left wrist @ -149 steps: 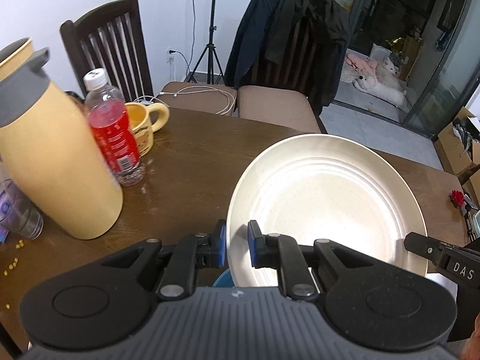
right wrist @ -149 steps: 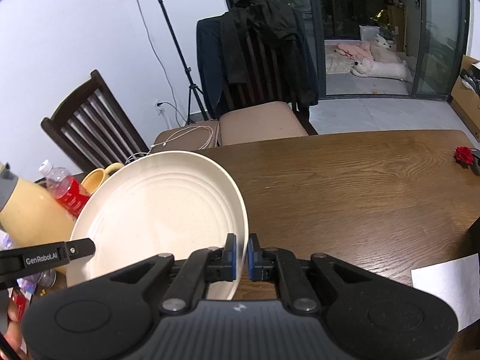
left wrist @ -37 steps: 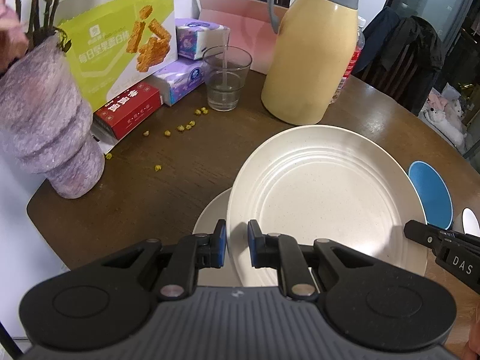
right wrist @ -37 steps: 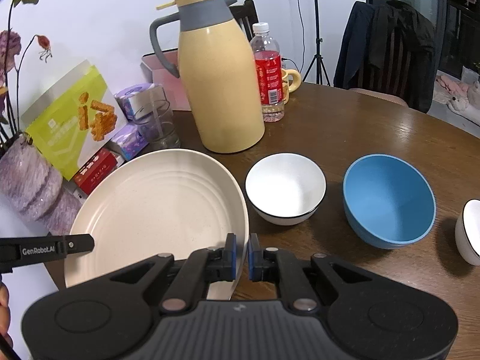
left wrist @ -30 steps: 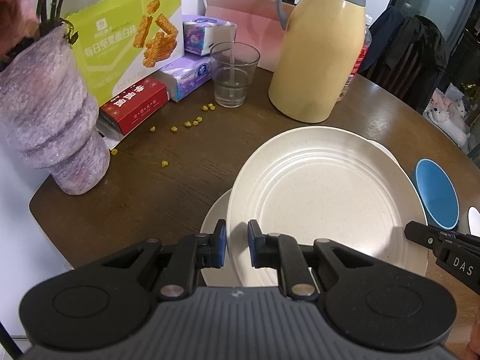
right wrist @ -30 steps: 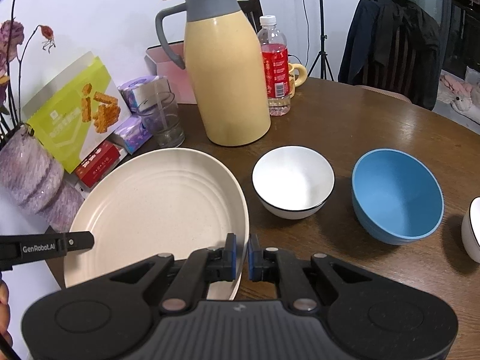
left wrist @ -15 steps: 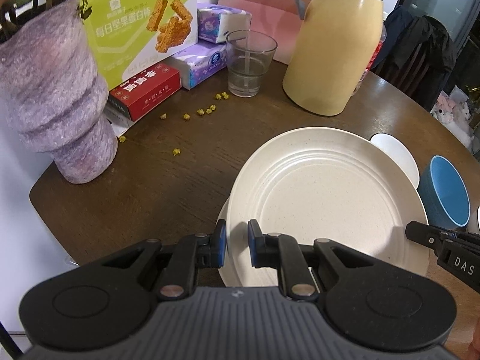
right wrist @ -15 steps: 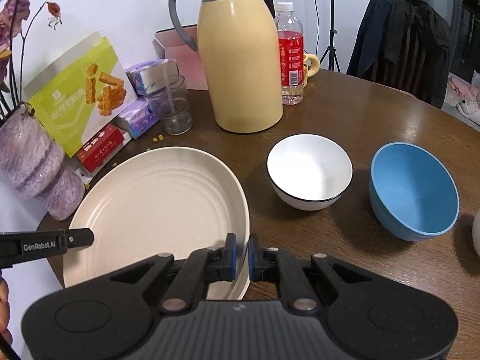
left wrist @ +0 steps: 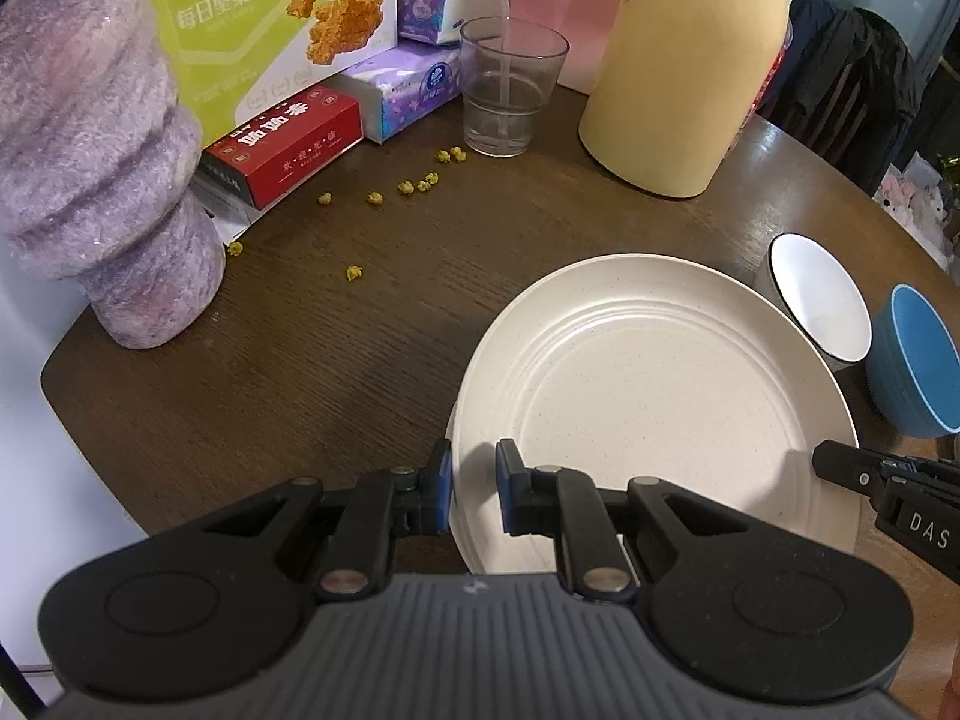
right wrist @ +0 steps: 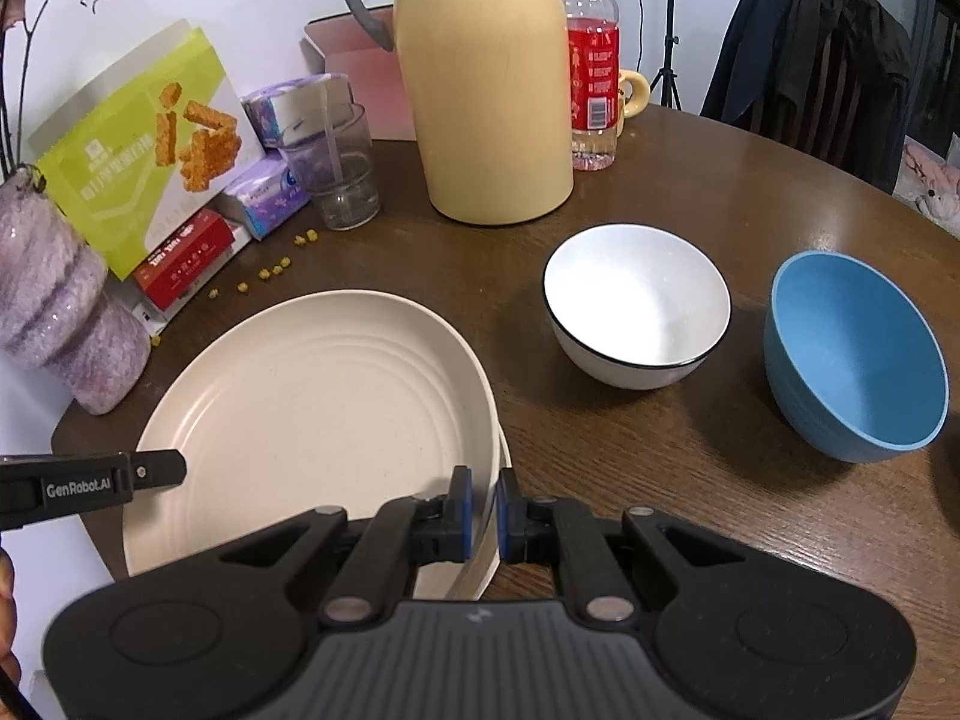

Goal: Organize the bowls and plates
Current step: 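Lower the held cream plate with both grippers onto the plate stack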

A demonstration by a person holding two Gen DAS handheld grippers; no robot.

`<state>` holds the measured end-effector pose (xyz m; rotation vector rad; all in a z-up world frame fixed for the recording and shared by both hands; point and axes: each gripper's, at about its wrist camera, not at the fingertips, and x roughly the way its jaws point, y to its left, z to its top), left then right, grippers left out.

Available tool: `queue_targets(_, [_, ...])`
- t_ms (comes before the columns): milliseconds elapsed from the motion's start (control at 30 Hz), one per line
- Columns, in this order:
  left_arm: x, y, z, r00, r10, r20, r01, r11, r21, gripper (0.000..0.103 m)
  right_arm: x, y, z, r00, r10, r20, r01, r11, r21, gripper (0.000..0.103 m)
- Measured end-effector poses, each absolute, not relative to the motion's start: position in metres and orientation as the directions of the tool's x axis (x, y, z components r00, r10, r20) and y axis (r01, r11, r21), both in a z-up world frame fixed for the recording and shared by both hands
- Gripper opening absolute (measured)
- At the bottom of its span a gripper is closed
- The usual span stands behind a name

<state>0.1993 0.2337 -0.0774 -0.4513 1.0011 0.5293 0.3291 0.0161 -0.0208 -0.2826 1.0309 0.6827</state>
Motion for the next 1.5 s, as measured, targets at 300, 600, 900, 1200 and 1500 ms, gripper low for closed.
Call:
queue_targets(300, [0.204,0.231,-0.088,0.431,0.225,-0.874,-0.601,0.794,-0.092,0.015,0.332,0.017,-0.032,0.328,0.378,-0.866,-0.637,0.765,0.092,0.008])
queue_targets(600, [0.21,0.229,-0.095,0.425,0.25,-0.87,-0.593,0.803,-0.059,0.016,0.333,0.019,-0.043,0.335,0.371,-0.866,-0.647,0.759,0.075,0.009])
queue_targets(900, [0.214,0.226,-0.099,0.422,0.273,-0.864,-0.581,0.813,-0.027,0.016,0.335,0.022,-0.052,0.329,0.366,-0.871,-0.652,0.755,0.071,0.009])
queue_targets(1200, [0.216,0.225,-0.102,0.417,0.294,-0.86,-0.572,0.82,0.004,0.017,0.333,0.025,-0.057,0.337,0.364,-0.868,-0.664,0.745,0.055,0.01])
queue_targets(1500, [0.214,0.216,-0.103,0.411,0.325,-0.852,-0.545,0.837,0.056,0.017,0.331,0.024,-0.058,0.341,0.358,-0.869,-0.677,0.735,0.037,0.01])
